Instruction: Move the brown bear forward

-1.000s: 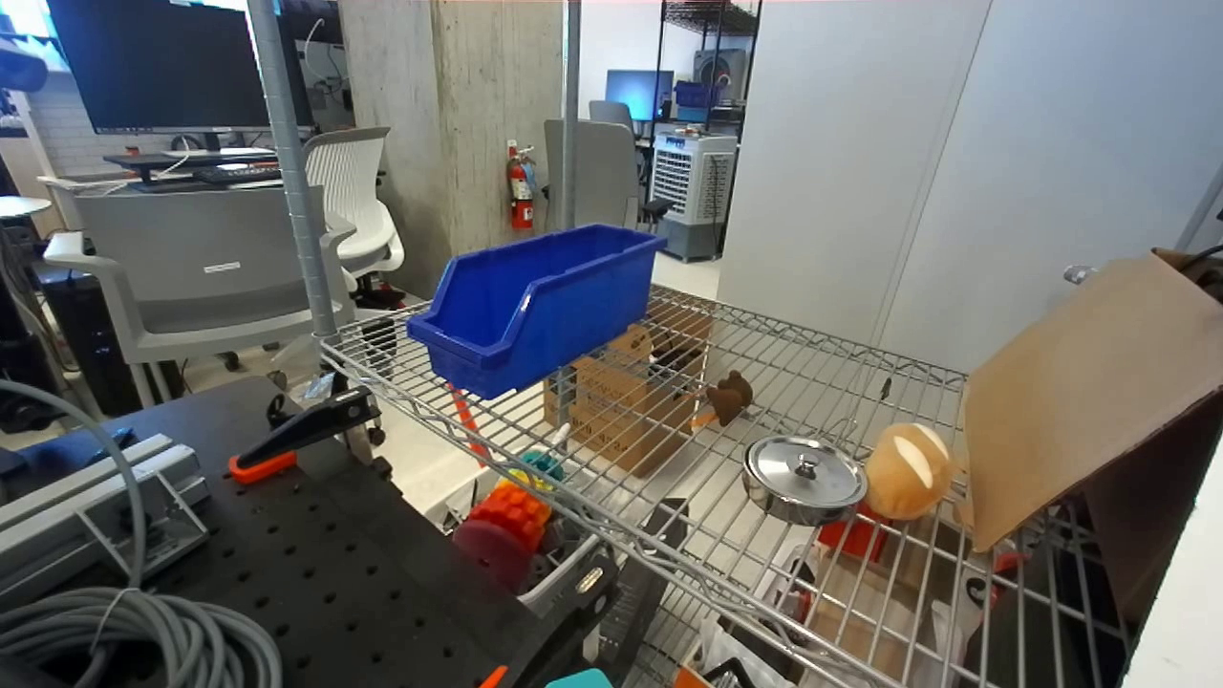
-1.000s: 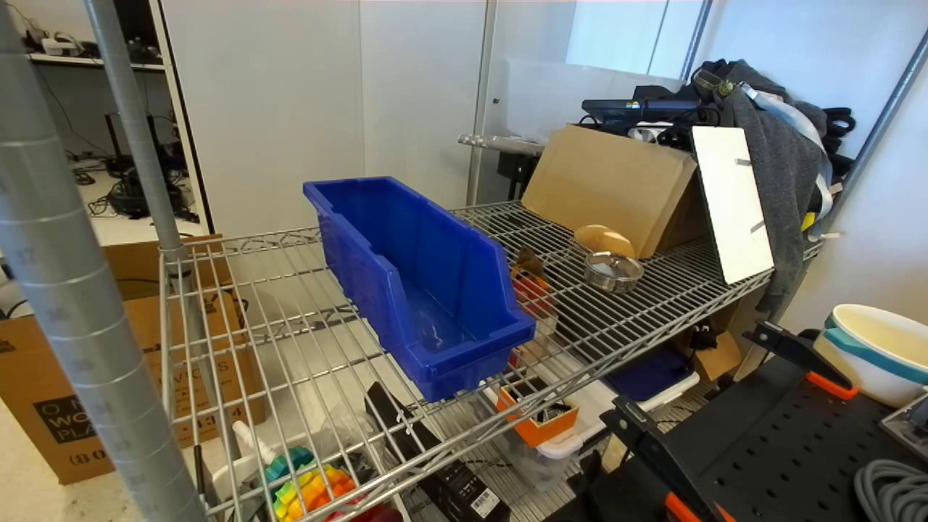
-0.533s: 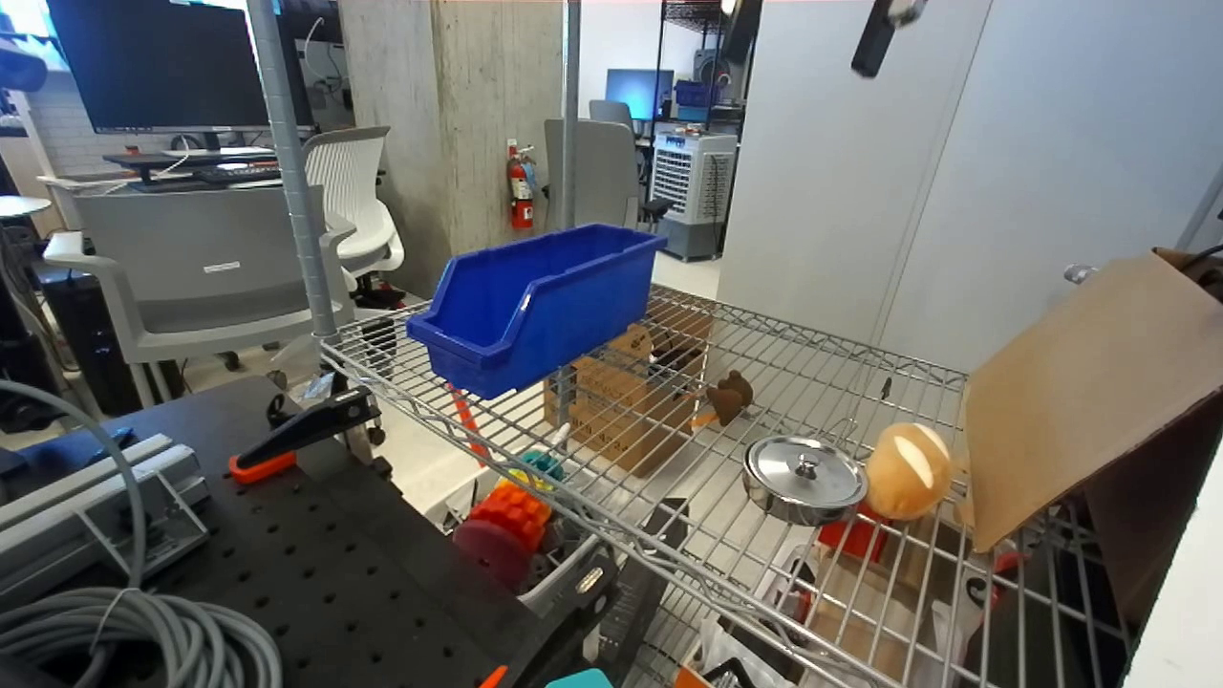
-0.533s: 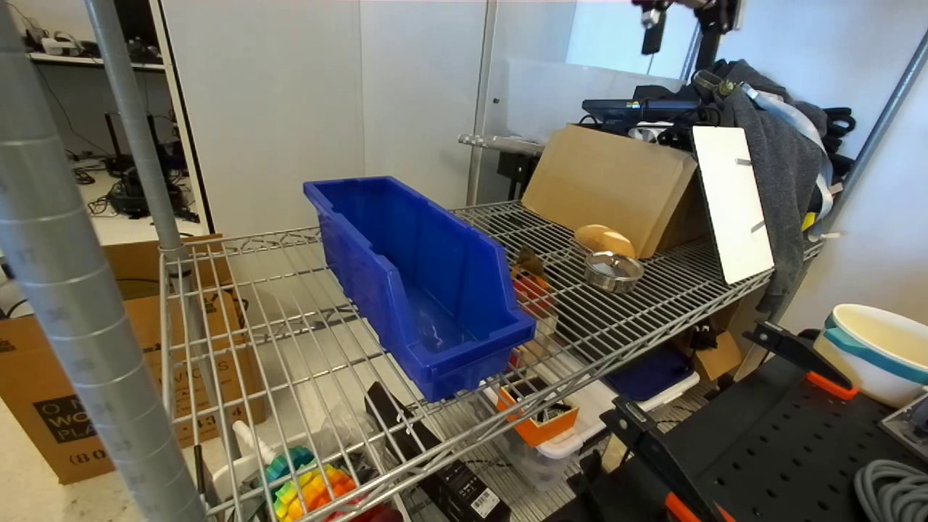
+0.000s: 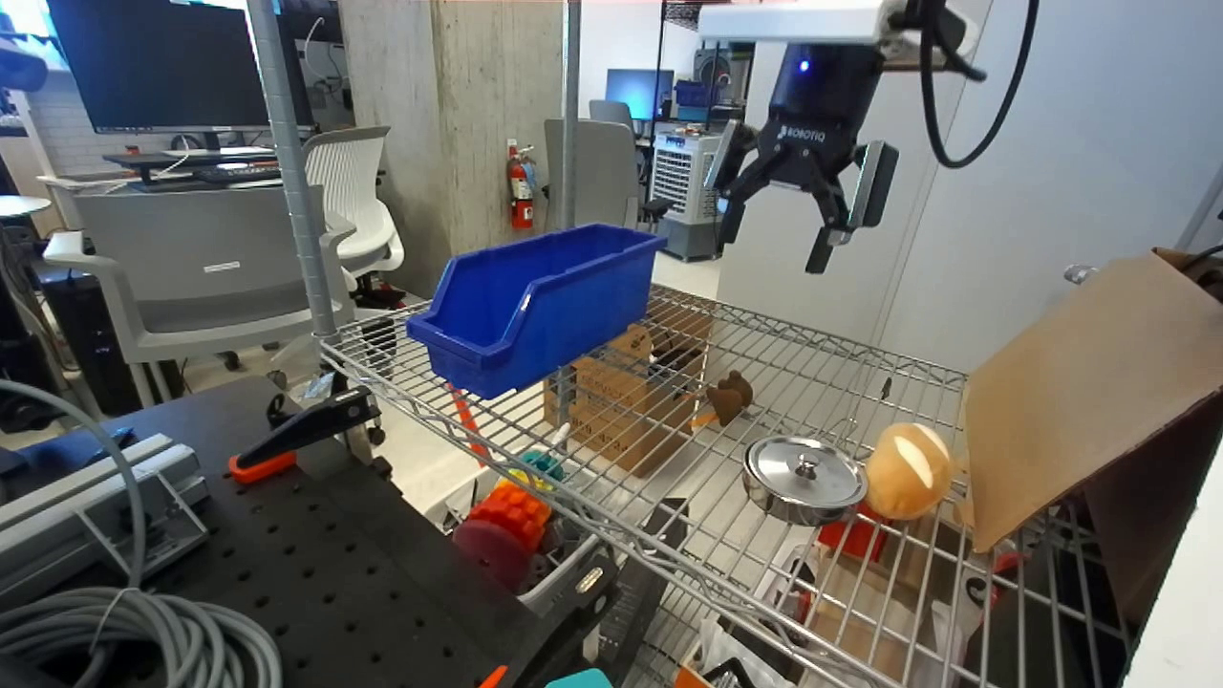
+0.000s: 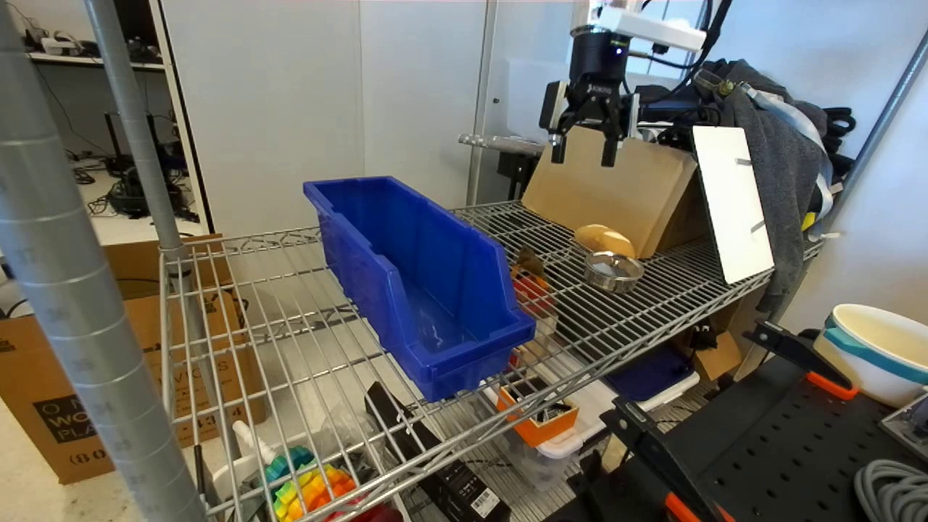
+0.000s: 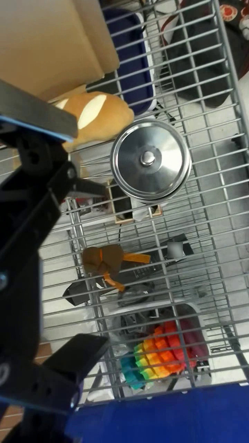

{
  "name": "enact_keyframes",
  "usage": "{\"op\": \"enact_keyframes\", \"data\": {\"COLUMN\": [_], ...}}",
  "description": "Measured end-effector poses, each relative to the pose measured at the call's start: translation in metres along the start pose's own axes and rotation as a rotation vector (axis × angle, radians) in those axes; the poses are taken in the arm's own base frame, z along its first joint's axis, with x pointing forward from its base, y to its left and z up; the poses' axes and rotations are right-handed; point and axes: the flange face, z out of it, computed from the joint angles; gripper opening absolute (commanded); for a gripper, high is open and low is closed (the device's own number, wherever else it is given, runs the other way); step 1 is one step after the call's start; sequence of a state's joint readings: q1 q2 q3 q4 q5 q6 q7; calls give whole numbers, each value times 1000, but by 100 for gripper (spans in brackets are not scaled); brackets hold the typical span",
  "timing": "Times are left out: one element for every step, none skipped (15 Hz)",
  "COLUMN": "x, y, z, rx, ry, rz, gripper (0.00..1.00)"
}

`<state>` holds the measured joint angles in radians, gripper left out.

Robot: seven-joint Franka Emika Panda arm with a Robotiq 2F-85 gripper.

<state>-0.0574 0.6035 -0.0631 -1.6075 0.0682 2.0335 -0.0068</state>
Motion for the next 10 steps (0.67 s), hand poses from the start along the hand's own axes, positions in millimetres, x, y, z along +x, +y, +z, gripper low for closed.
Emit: {"op": "enact_keyframes", "data": {"x": [8,15,21,27,33,39,44,49,53,56], "y": [-3,-5,-7,-9,-12,-16,-19,-23,-26,-30], "z": [13,26,39,51,62,73,84,93,103,112], "rx": [-1,-2,-3,-4,-3,-2,-3,-5,-7,-8], "ry": [15,29,39,50,66,84,99,114,125,132], "rz": [-3,-4,-4,-6,-10,-14,-17,-21,-25,-28], "gripper": [100,100,100,100,100,100,100,100,100,90]}}
